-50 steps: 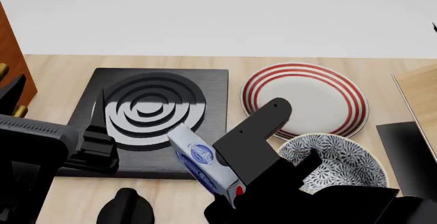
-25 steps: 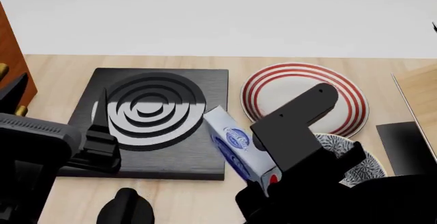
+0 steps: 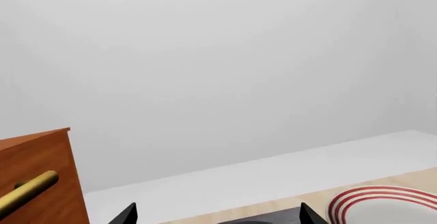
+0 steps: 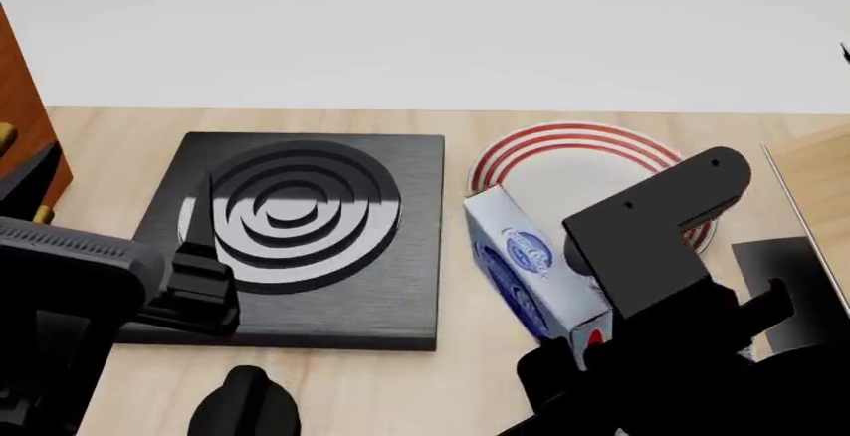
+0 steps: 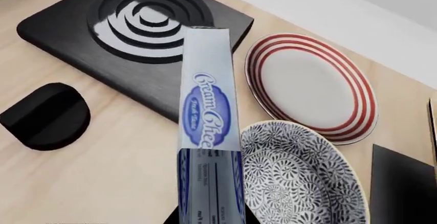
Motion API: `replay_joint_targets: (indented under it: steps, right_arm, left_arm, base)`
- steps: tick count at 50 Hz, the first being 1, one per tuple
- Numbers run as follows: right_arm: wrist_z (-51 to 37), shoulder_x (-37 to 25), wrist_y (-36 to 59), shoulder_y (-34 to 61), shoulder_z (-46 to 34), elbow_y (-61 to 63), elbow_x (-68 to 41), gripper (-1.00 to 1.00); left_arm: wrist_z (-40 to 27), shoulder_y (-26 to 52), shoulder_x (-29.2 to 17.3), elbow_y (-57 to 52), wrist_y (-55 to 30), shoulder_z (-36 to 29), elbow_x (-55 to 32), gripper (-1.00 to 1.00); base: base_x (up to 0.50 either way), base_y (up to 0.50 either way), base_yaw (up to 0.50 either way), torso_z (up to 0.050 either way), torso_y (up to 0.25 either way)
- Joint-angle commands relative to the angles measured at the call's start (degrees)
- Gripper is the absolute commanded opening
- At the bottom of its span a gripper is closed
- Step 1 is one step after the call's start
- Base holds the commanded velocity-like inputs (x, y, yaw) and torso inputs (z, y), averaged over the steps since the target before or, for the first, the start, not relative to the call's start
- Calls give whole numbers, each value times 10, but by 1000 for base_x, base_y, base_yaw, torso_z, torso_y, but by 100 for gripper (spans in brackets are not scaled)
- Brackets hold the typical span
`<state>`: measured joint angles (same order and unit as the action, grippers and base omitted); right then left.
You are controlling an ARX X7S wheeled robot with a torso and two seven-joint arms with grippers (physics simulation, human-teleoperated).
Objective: Pick up the cream cheese and put it in the bowl.
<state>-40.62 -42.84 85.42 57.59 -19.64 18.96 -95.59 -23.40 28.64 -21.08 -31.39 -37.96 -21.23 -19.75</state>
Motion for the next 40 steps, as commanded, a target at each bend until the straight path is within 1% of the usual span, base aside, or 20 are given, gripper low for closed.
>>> replay_joint_targets:
  steps: [1, 3, 4, 5, 20, 33, 40]
  right_arm:
    - [-44, -32, -14, 11, 3, -9, -50, -100]
    - [-43, -34, -16, 12, 1, -8, -50, -100]
    - [-76, -67, -28, 10, 8, -12, -93, -100]
    - [-83, -71, -30, 11, 7, -12, -102, -100]
    - [-102, -125, -54, 1, 20, -9, -133, -100]
    - [-105, -158, -70, -18, 31, -5, -145, -100]
    - [-102, -161, -72, -18, 26, -14, -146, -100]
  left_arm:
    - [0, 1, -1, 3, 2, 0, -2, 100]
    - [0, 1, -1, 3, 3, 0, -2, 100]
    - [0, 0, -2, 2, 3, 1, -3, 100]
    - [-1, 0, -2, 2, 3, 1, -3, 100]
    - [-1, 3, -2, 10, 6, -3, -2, 100]
    - [-1, 3, -3, 13, 9, -5, -3, 100]
    - [-3, 3, -4, 10, 6, -5, -3, 100]
  base:
    - [0, 0, 0, 0, 0]
    - [0, 0, 0, 0, 0]
    - [0, 0, 0, 0, 0]
    - [0, 0, 0, 0, 0]
    - [0, 0, 0, 0, 1]
    - [0, 0, 0, 1, 1]
    - [0, 0, 0, 0, 0]
